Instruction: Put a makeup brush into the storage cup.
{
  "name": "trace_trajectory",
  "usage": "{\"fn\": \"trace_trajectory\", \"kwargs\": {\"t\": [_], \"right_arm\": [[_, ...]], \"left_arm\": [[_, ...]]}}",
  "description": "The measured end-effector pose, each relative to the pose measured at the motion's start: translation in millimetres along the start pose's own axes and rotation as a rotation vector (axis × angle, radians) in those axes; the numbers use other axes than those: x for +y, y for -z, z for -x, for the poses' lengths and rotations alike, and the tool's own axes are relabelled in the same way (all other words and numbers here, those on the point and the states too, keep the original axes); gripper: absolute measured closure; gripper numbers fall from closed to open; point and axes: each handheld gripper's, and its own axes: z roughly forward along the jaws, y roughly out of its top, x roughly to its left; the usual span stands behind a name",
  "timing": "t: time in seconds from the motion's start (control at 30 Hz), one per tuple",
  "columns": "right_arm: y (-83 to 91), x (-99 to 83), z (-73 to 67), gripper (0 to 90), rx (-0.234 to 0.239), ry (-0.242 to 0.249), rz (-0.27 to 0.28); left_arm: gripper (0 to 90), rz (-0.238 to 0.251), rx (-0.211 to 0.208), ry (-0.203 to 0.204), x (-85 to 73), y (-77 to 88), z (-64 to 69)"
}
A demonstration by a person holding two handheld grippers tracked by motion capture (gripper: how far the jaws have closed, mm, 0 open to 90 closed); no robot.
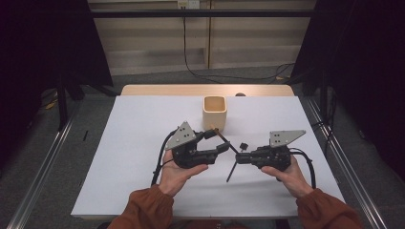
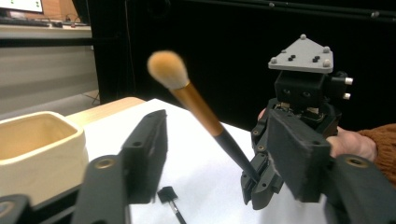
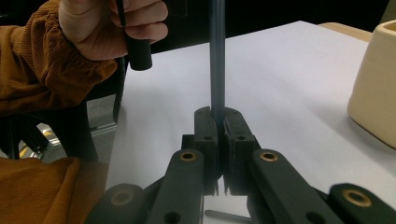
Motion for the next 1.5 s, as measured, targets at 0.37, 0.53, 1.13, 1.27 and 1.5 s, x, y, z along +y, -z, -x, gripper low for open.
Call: {"fn": "trace_trajectory", "kwargs": {"t": [0.37, 0.53, 1.13, 1.27, 1.5], "right_arm": [[-2.7, -2.1, 0.0, 86.0, 0.004, 0.002, -0.014], [-3.8, -3.1, 0.1, 85.9, 0.011, 0.003, -0.021], [-11.6, -4.9, -4.4, 84.6, 0.03, 0.022, -0.054], [-8.5, -4.5, -3.3, 83.3, 0.021, 0.017, -0.043], [-8.8, -4.6, -2.4, 77.6, 0.021, 0.009, -0.043]], "left_arm": [[71.6, -0.01, -0.045, 0.037, 0.6, 1.7, -5.0], [74.7, -0.021, -0.065, 0.055, 1.3, 2.6, -5.9], [82.9, -0.03, -0.147, 0.072, 7.6, 2.1, 1.6], [84.2, -0.03, -0.162, 0.07, 8.5, 1.7, 3.0], [84.3, -0.038, -0.143, 0.09, 8.5, 0.9, 3.4]]}}
